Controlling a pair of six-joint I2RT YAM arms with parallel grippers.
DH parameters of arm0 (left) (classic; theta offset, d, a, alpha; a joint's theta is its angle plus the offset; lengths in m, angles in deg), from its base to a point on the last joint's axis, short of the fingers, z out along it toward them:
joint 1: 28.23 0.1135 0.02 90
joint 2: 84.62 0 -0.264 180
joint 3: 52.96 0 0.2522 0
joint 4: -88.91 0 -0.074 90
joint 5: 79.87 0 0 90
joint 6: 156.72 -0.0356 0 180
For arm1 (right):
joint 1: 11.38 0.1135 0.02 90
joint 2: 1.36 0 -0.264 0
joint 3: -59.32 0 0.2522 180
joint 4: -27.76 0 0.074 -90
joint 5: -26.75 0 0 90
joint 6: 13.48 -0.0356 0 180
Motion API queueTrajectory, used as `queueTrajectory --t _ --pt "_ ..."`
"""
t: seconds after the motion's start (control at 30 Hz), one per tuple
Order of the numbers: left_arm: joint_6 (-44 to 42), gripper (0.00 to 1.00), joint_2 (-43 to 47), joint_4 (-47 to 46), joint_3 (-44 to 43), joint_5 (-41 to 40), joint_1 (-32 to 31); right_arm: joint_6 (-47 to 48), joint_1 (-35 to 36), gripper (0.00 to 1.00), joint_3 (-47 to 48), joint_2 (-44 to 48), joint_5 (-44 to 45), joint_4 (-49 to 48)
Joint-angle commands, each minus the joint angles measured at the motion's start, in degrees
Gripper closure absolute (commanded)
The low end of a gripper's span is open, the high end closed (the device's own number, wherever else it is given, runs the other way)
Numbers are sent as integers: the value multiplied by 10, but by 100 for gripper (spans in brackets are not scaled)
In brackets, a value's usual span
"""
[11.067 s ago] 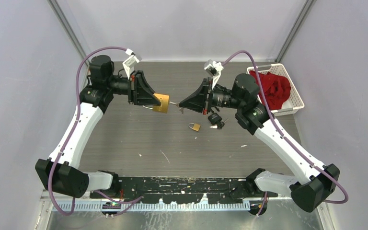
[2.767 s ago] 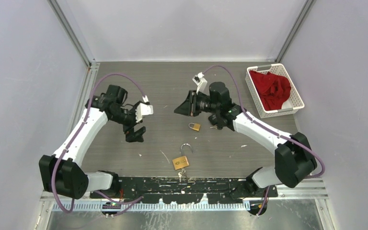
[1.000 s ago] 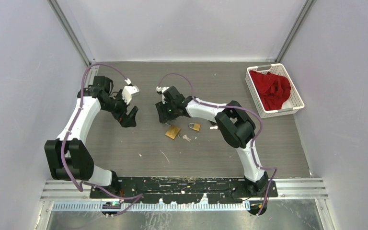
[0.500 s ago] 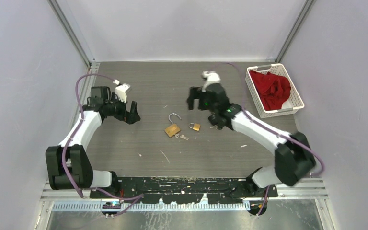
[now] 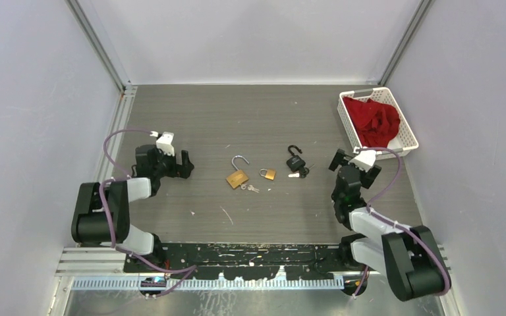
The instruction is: Unlock with the key
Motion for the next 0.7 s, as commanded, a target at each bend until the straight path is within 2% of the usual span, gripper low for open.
queueTrajectory --t 0.0,0.1,0.13,0.23,0.3,0.37,0.43,0.5,0.67 --pt "22 1 -30 -219 19 -37 3 27 -39 0 -25 -80 -6 -209" --pt "21 1 -17 -243 41 -44 3 52 -46 0 -13 -154 -29 -269" --pt "21 1 -20 -269 54 -43 3 42 -49 0 4 -164 -47 -243" --pt "29 1 -62 -381 86 -47 4 52 -55 0 11 -228 -90 -307" --pt "20 1 -42 -344 85 -42 3 73 -55 0 13 -245 -162 -307" --pt "21 1 -47 -356 88 -41 1 97 -55 0 -2 -293 -184 -394" --pt "22 1 -54 -353 82 -41 0 86 -55 0 14 -277 -192 -334" --pt "21 1 -49 -309 63 -44 0 83 -64 0 22 -284 -199 -336" --pt "23 1 -49 -317 67 -45 0 75 -73 0 21 -275 -210 -318"
